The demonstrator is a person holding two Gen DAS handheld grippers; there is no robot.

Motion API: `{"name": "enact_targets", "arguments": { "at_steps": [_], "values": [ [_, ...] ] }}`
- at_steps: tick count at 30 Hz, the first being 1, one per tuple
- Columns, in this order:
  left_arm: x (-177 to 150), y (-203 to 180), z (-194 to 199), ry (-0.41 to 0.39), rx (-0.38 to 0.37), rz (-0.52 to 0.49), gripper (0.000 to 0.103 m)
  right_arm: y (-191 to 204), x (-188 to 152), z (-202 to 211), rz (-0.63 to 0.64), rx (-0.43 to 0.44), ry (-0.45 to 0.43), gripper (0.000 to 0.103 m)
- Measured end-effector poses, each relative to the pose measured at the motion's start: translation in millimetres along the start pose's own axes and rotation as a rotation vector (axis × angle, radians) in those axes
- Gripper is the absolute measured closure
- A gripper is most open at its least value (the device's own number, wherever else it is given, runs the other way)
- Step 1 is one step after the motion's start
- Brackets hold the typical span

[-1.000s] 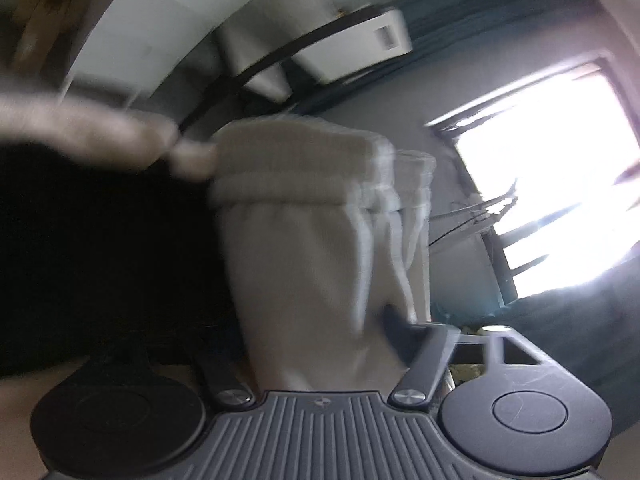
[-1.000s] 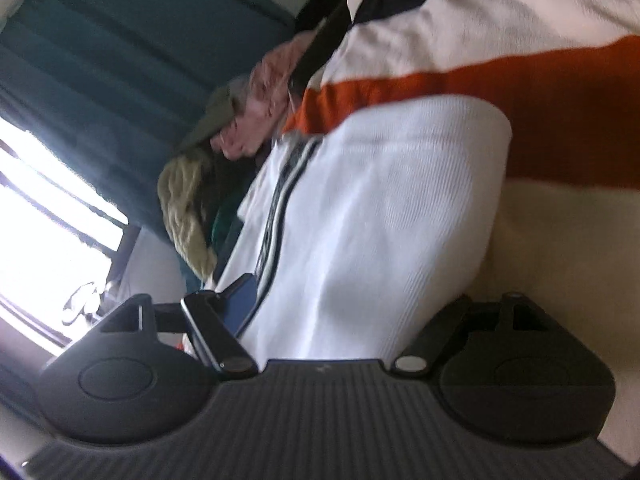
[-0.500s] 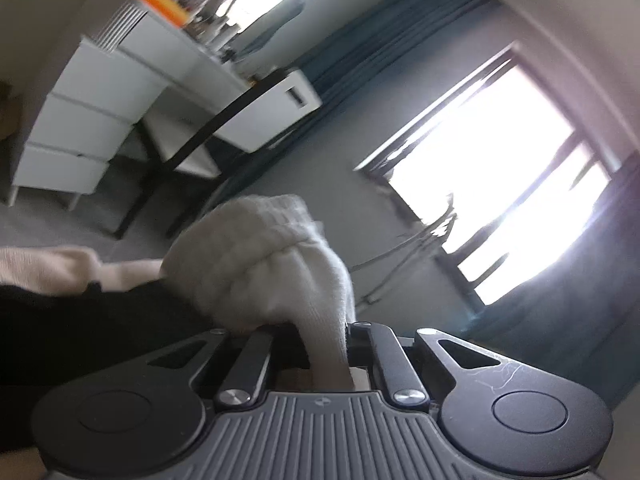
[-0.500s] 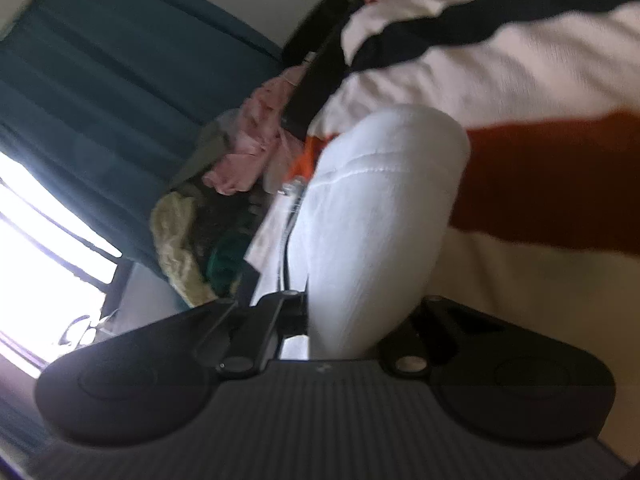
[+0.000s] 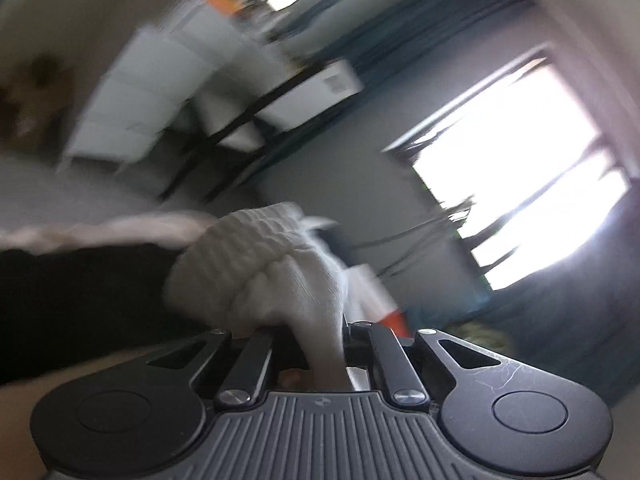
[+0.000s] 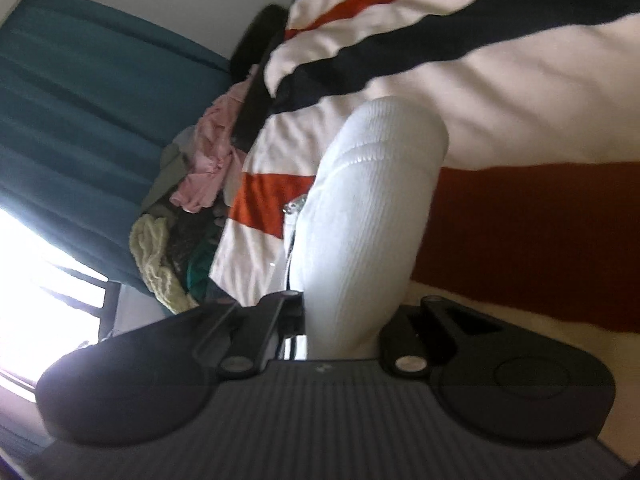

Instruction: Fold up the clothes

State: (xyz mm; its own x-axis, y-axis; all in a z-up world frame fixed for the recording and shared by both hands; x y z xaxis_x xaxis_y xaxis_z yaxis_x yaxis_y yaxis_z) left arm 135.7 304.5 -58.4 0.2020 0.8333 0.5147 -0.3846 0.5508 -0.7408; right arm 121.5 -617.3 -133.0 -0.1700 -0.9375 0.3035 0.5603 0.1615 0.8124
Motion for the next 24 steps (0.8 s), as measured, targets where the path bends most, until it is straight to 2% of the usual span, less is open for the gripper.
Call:
{"name": "enact_targets", "arguments": {
  "at_steps": [3,6,8,10,12,14,17,19,24],
  "values": [
    [-5.7,21.2,0.9,0.06,0.073,0.008,0.093,-18.2,-2.0,-0.1,-0.018,-0.035,0.044,0.092],
    [-16.3,27.5,5.0,0.105,0.121,-0.046,0.082,-30.7,-3.9,-3.0,-0.048,-0.044,0.074,0.092],
    [-22.5,28.3,9.7,0.116,0.124,-0.063,0.065,-36.3,-6.6,-4.0,-0.081,-0.037,0.096,0.09],
    [-27.2,24.7,14.7,0.117,0.11,-0.069,0.036,-43.1,-12.5,-4.3,-0.129,-0.032,0.126,0.087],
    [-31.7,19.0,13.5,0.109,0.121,-0.104,0.024,-51.2,-21.7,-5.6,-0.191,-0.044,0.171,0.077],
    [-36.3,12.3,18.8,0.086,0.141,-0.152,0.023,-53.2,-30.0,-6.8,-0.224,-0.033,0.212,0.055],
    [-44.9,-1.9,32.0,0.041,0.18,-0.235,0.012,-49.7,-36.5,-7.8,-0.223,-0.002,0.243,0.042],
    [-51.2,-10.7,44.8,0.005,0.192,-0.287,0.006,-46.9,-39.1,-10.3,-0.187,-0.007,0.25,0.042],
    [-61.3,-33.5,69.1,-0.079,0.219,-0.397,0.004,-40.5,-46.7,-16.8,-0.056,-0.078,0.263,0.044]
  ]
}}
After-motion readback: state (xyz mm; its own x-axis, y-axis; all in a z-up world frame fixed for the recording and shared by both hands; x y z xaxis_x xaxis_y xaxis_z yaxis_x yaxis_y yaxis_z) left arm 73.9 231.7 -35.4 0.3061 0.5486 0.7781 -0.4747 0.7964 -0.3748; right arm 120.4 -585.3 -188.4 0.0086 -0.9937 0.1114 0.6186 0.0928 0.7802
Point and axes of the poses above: each gripper's, at about its wrist camera, not at the fingertips, and z roughly against the way its jaws point, y to its left, x to its top, the point moved 9 cm from there along -z, roughly the way its jaws point, and after that the axes turned 1 degree about y, right-handed, at the moved point
